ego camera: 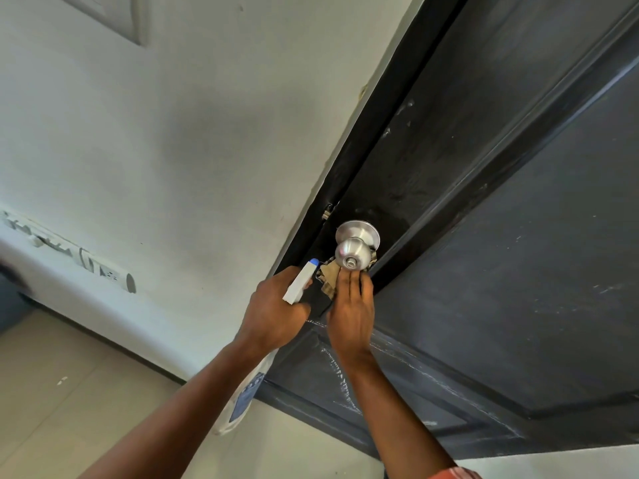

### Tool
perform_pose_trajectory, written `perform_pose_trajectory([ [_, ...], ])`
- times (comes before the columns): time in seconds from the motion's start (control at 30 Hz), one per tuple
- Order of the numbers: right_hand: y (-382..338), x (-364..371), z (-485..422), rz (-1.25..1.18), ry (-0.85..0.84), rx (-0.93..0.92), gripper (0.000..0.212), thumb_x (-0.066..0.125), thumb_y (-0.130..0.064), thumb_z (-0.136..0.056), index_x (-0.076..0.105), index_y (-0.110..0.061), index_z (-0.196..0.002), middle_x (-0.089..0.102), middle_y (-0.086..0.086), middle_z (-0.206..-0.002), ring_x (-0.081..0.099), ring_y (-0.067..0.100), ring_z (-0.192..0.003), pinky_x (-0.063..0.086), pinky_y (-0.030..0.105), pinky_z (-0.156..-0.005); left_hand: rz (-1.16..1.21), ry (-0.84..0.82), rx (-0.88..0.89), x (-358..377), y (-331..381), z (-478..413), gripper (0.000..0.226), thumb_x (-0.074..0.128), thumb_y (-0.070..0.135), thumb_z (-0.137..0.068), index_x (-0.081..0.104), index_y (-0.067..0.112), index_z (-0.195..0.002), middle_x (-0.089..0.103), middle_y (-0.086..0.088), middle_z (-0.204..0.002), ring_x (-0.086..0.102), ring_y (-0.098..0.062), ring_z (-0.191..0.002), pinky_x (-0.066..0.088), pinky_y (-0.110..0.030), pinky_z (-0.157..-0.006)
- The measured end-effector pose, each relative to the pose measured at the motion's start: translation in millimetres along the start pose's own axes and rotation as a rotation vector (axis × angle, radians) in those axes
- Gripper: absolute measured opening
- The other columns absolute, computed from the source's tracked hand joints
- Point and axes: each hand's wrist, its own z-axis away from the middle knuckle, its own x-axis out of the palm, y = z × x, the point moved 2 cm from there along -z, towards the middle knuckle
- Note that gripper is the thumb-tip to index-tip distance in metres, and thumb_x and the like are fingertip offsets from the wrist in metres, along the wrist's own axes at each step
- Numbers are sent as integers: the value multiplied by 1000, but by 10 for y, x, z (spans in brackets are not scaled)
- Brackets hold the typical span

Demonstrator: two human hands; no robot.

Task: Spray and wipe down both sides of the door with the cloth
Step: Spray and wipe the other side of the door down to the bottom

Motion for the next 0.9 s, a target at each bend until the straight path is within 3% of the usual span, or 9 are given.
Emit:
perform_pose_trajectory([
  [0.2, -233, 32, -54, 4, 58, -3, 71, 80, 8, -62, 56, 2, -129, 66, 19, -119, 61, 36, -111, 57, 45, -87, 17, -4, 7, -96, -2, -26, 35, 69, 10, -85, 49, 30, -104, 56, 10, -80, 63, -18, -77, 55, -26, -72],
  [0.37, -350, 106, -81, -28, 54, 70, 73, 81, 4, -65, 53, 2, -132, 65, 19, -121, 60, 36, -114, 53, 42, -91, 13, 13, -23, -185, -53, -62, 40, 68, 6, -84, 47, 32, -106, 56, 8, -87, 61, -13, -74, 54, -22, -66],
  [0.53, -539, 129, -240, -61, 107, 45, 59, 57, -3, -85, 39, 2, -141, 52, 20, -140, 47, 36, -131, 46, 46, -104, 20, -3, -11, -228, -57, -106, 32, 67, 7, -86, 51, 29, -103, 58, 9, -80, 61, -10, -71, 57, -27, -65],
  [0.6, -642, 155, -307, -66, 104, 73, 66, 60, -10, -84, 33, 2, -143, 46, 21, -145, 43, 34, -135, 43, 44, -107, 18, 14, -5, -234, -71, -135, 32, 68, 4, -84, 53, 30, -96, 60, 10, -77, 62, -11, -70, 59, -35, -66],
  [0.67, -723, 189, -373, -81, 117, 126, 62, 49, -13, -88, 27, 3, -144, 43, 22, -146, 41, 34, -135, 44, 43, -106, 18, 26, -5, -247, -83, -165, 33, 68, 3, -81, 54, 30, -93, 60, 11, -76, 62, -11, -72, 58, -42, -69],
  [0.8, -783, 275, -450, -144, 173, 213, 60, 34, -18, -92, 21, 3, -147, 38, 20, -150, 33, 31, -139, 42, 43, -108, 14, 40, 21, -303, -103, -218, 36, 68, 3, -80, 55, 33, -94, 60, 16, -76, 61, -5, -74, 56, -33, -70],
  [0.9, -799, 278, -448, -158, 170, 239, 67, 54, -13, -88, 25, 3, -145, 41, 21, -148, 35, 31, -137, 45, 44, -105, -3, 16, 29, -313, -101, -227, 38, 69, 6, -83, 52, 37, -98, 58, 20, -75, 62, -4, -72, 56, -26, -67],
])
